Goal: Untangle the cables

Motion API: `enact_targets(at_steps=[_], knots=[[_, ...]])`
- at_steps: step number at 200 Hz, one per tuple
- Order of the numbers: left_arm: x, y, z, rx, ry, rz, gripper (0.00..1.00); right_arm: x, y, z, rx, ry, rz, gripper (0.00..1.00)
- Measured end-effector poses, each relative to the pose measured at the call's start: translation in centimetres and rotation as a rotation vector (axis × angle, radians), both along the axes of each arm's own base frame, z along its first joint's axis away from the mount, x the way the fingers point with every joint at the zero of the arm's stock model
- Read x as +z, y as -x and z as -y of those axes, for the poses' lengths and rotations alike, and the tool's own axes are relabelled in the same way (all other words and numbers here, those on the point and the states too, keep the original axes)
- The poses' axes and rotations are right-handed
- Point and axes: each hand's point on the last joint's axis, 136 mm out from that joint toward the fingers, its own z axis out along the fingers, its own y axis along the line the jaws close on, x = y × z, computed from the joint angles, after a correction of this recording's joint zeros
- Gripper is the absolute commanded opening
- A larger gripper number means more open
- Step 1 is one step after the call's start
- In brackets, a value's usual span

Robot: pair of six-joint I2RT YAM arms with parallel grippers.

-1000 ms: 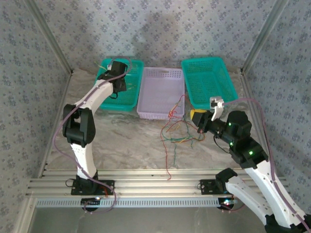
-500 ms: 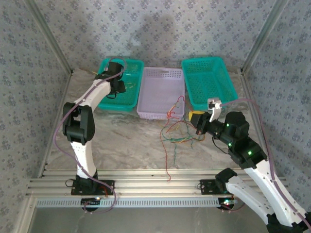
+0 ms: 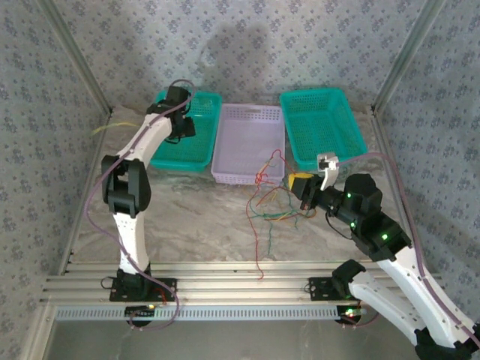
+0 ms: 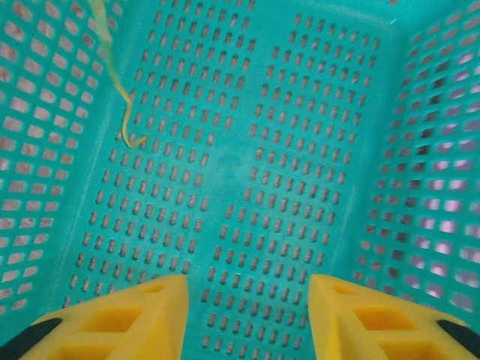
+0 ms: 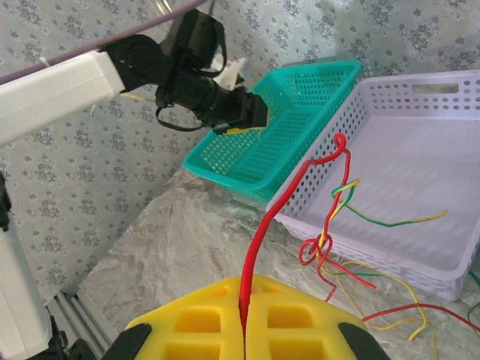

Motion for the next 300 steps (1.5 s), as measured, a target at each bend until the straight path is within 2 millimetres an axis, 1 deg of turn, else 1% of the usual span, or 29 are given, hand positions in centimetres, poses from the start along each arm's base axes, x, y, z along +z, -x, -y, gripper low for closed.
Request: enact_targets(at_steps=[19, 31, 53, 66, 86, 99, 107, 118, 129, 137, 144, 155, 168, 176, 190, 203, 219, 231, 245, 264, 284, 300], knots=[[-2.4, 0.6, -0.2, -0.001, -0.014, -0.07, 0.53, 0.0, 0.0, 0.0, -0.001, 0.002, 0.002, 0.0], [-3.2, 1.0, -0.1, -0.008, -0.012, -0.102, 0.55, 0.0, 0.0, 0.0, -0.002, 0.004, 0.004, 0.0], [-3.1, 1.4, 0.6, -0.028, 0.0, -0.114, 0.56, -0.1, 0.0, 0.0, -0.005, 0.006, 0.004, 0.0], [-2.8, 1.7, 1.5, -0.047, 0.01, -0.115, 0.56, -0.3, 0.0, -0.1, -0.003, 0.008, 0.0, 0.0], [-1.9, 2.1, 3.2, -0.079, 0.028, -0.103, 0.65, -0.4, 0.0, -0.1, -0.003, 0.01, -0.002, 0.0], [-0.5, 2.3, 4.2, -0.092, 0.05, -0.077, 0.68, -0.4, 0.0, -0.1, -0.002, 0.011, -0.003, 0.0], [1.0, 2.5, 4.7, -0.102, 0.069, -0.045, 0.71, -0.4, 0.0, -0.2, -0.001, 0.013, -0.002, 0.0], [3.2, 2.9, 5.0, -0.104, 0.092, -0.004, 0.73, -0.4, 0.0, -0.2, 0.0, 0.013, -0.002, 0.0], [6.0, 3.2, 4.9, -0.103, 0.117, 0.052, 0.74, -0.5, -0.1, -0.2, -0.001, 0.015, -0.003, 0.0], [8.0, 3.4, 4.7, -0.099, 0.137, 0.095, 0.76, -0.5, -0.1, -0.2, 0.0, 0.015, -0.005, 0.0], [9.6, 3.5, 4.5, -0.094, 0.153, 0.129, 0.79, -0.5, -0.1, -0.2, 0.0, 0.016, -0.005, 0.0], [11.9, 3.8, 4.1, -0.084, 0.183, 0.185, 0.8, -0.6, -0.1, -0.3, 0.002, 0.018, -0.008, 0.0], [13.6, 4.7, 3.8, -0.078, 0.22, 0.23, 0.81, -0.7, -0.2, -0.4, 0.004, 0.02, -0.011, 0.0], [13.9, 5.2, 3.6, -0.074, 0.237, 0.241, 0.81, -0.8, -0.2, -0.4, 0.004, 0.022, -0.013, 0.0], [14.0, 6.4, 3.6, -0.073, 0.276, 0.254, 0.81, -0.9, -0.3, -0.5, 0.004, 0.025, -0.018, 0.0], [13.5, 7.6, 4.0, -0.079, 0.323, 0.251, 0.81, -1.1, -0.5, -0.6, 0.005, 0.029, -0.024, 0.0], [12.2, 9.6, 4.5, -0.085, 0.378, 0.233, 0.81, -1.0, -0.7, -0.8, 0.006, 0.034, -0.026, 0.0], [11.2, 11.2, 5.3, -0.099, 0.418, 0.221, 0.81, -0.7, -0.8, -0.9, 0.008, 0.033, -0.025, 0.0], [10.6, 13.5, 7.0, -0.143, 0.467, 0.213, 0.81, -0.3, -0.9, -1.0, 0.01, 0.03, -0.02, 0.0], [10.1, 16.8, 10.5, -0.244, 0.547, 0.204, 0.81, 0.3, -1.0, -1.2, 0.016, 0.026, -0.008, 0.0], [9.7, 19.7, 13.6, -0.351, 0.606, 0.198, 0.81, 0.8, -1.1, -1.4, 0.022, 0.021, 0.002, 0.0], [9.2, 21.7, 15.6, -0.424, 0.629, 0.189, 0.81, 1.2, -1.2, -1.6, 0.031, 0.016, 0.007, 0.0]])
